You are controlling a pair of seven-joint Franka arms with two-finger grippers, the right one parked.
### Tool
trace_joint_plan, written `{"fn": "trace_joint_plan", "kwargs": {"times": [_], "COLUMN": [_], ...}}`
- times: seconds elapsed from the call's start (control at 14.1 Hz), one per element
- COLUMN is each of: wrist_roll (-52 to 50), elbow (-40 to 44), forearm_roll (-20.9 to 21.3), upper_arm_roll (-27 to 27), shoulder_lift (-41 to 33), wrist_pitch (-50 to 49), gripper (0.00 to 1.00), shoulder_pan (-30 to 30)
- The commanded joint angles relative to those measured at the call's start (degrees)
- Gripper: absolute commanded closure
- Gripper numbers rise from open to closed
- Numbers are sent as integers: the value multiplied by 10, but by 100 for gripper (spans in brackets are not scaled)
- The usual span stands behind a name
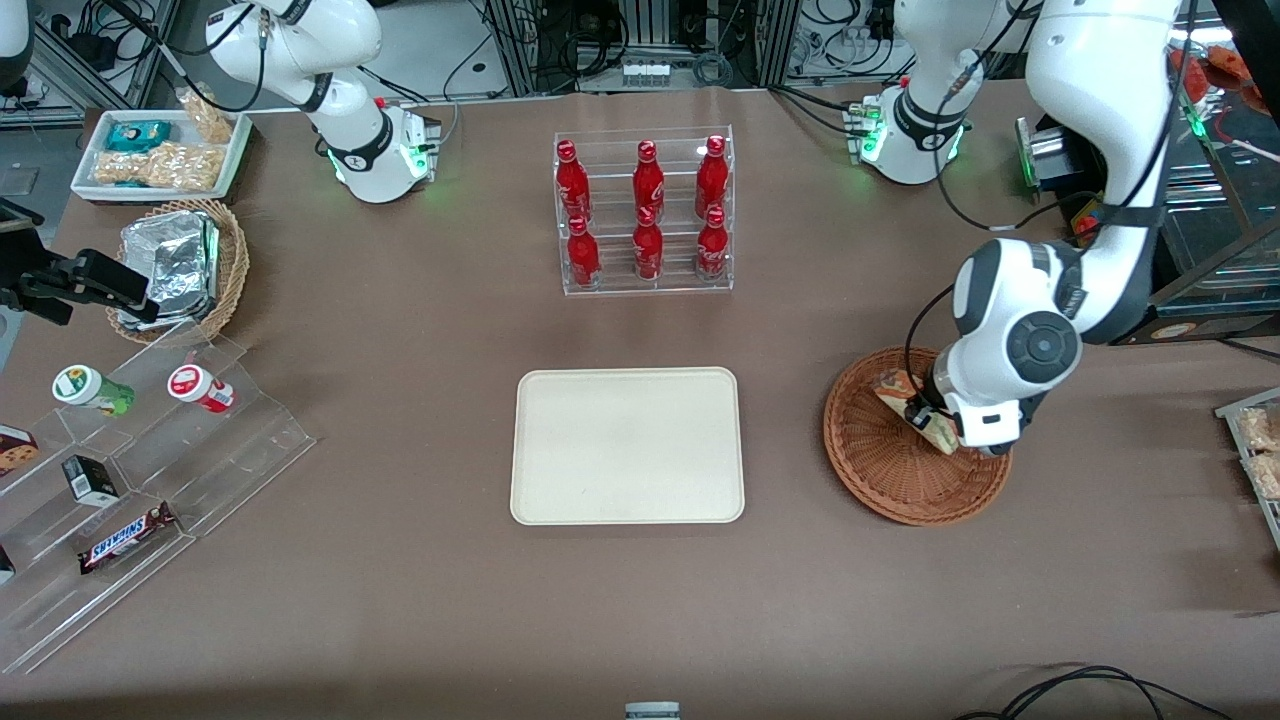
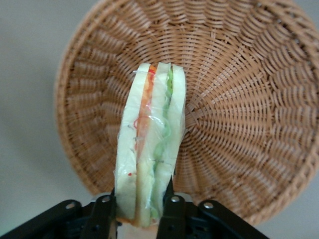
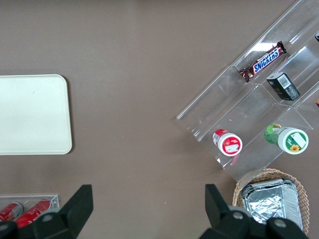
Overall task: Place sandwich from basket to tray
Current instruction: 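Lower the left gripper and close it on the wrapped sandwich, then lift the sandwich and carry it over the cream tray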
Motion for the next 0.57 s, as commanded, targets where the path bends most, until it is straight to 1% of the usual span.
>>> {"fn": "trace_joint_plan", "kwargs": {"times": [0.0,0.14,0.21,0.28,0.42,0.49], "wrist_roll": [10,29,69,104,124,138], "elbow": [65,87,102,128,196,235], "forearm_roll": [0,0,0,-5,-1,1], "upper_arm_roll": [0,-4,-4,-4,-4,-4], "shoulder_lift": [-1,3,15,33,87,116], "wrist_pitch": [-50,-50,-50,-50,-48,-49], "gripper": [96,95,94,93,87,87], "shoulder_pan": [-10,-44,-63,-88,-132,-160]}}
